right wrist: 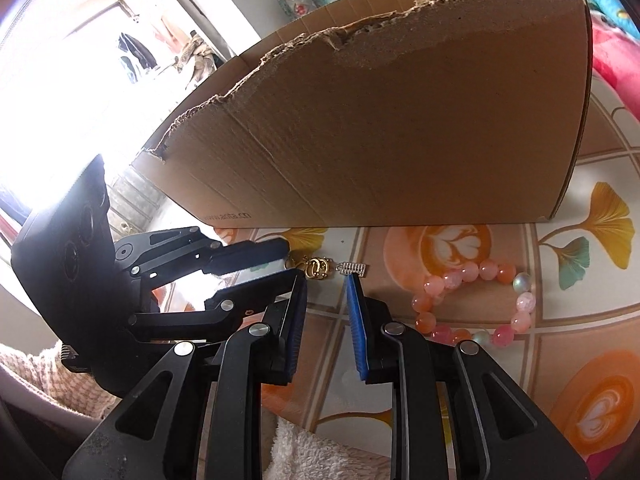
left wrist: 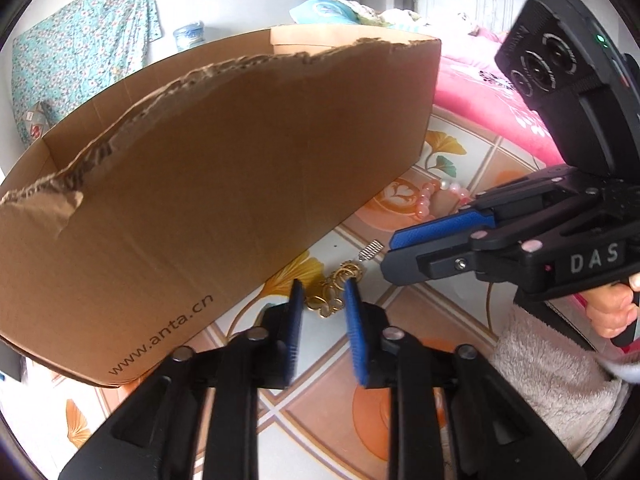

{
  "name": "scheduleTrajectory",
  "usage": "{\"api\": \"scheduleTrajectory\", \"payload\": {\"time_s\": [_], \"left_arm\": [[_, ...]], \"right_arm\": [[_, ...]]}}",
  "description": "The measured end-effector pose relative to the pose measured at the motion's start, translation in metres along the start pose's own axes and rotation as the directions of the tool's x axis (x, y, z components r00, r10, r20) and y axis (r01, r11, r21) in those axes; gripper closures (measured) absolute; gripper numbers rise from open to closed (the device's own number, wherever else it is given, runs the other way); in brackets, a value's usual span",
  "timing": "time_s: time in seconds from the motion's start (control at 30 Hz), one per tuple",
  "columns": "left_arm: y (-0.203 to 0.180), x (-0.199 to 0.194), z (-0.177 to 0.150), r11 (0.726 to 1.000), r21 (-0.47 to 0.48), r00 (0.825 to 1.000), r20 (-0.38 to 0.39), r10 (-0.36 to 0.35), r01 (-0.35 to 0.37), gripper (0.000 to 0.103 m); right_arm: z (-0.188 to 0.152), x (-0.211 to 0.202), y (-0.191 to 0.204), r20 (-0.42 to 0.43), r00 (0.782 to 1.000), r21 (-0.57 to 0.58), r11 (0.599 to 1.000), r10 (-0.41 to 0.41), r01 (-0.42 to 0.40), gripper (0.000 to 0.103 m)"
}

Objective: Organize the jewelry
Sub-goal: 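Move both grippers back to the gold jewelry beside the box, then position the open right gripper around the gold double ring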

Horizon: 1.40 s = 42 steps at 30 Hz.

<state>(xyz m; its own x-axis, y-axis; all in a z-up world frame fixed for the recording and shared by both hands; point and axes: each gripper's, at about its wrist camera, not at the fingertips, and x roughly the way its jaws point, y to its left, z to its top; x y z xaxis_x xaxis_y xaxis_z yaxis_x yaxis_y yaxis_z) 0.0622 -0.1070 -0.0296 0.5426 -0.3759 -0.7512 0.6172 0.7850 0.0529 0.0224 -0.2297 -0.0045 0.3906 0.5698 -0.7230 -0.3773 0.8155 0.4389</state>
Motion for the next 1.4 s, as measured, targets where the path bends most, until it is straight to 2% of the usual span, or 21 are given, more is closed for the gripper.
{"api": "scheduleTrajectory", "payload": {"time_s": [0.17,0.7,0.87,0.97,1.17,1.3,1.4], "left_arm": [[-0.002,-0.005,-0.003,1.0,0.006,1.0,0.003,-0.001,0.001,0.093],[0.001,-0.017,-0.014,1.0,-0.019,1.0,-0.013,0.011,-0.011,0.092],[0.004,-0.02,-0.014,0.999,-0.051,1.0,-0.017,0.017,-0.018,0.081],[0.008,-0.018,-0.013,0.996,-0.088,0.999,-0.038,-0.012,0.009,0.073],[0.011,-0.013,-0.009,0.993,-0.121,0.997,-0.071,-0.003,-0.006,0.073],[0.012,-0.012,-0.008,0.998,-0.068,0.997,-0.076,-0.01,0.005,0.073],[0.017,-0.013,-0.008,0.999,-0.022,0.996,-0.085,-0.042,0.041,0.073]], "right_arm": [[0.001,-0.007,-0.002,0.006,1.0,-0.001,1.0,0.002,-0.002,0.081],[0.003,-0.008,0.009,0.003,1.0,-0.023,1.0,-0.004,0.004,0.081],[0.004,-0.007,0.012,0.008,1.0,-0.023,1.0,-0.002,0.002,0.081],[0.003,-0.005,0.009,0.007,1.0,-0.017,1.0,-0.001,0.001,0.081],[0.003,-0.007,0.005,0.009,1.0,-0.012,1.0,0.004,-0.004,0.081],[0.003,-0.008,0.003,0.009,1.0,-0.012,1.0,0.008,-0.007,0.081],[0.003,-0.008,0.002,0.007,1.0,-0.01,1.0,0.01,-0.01,0.081]]}}
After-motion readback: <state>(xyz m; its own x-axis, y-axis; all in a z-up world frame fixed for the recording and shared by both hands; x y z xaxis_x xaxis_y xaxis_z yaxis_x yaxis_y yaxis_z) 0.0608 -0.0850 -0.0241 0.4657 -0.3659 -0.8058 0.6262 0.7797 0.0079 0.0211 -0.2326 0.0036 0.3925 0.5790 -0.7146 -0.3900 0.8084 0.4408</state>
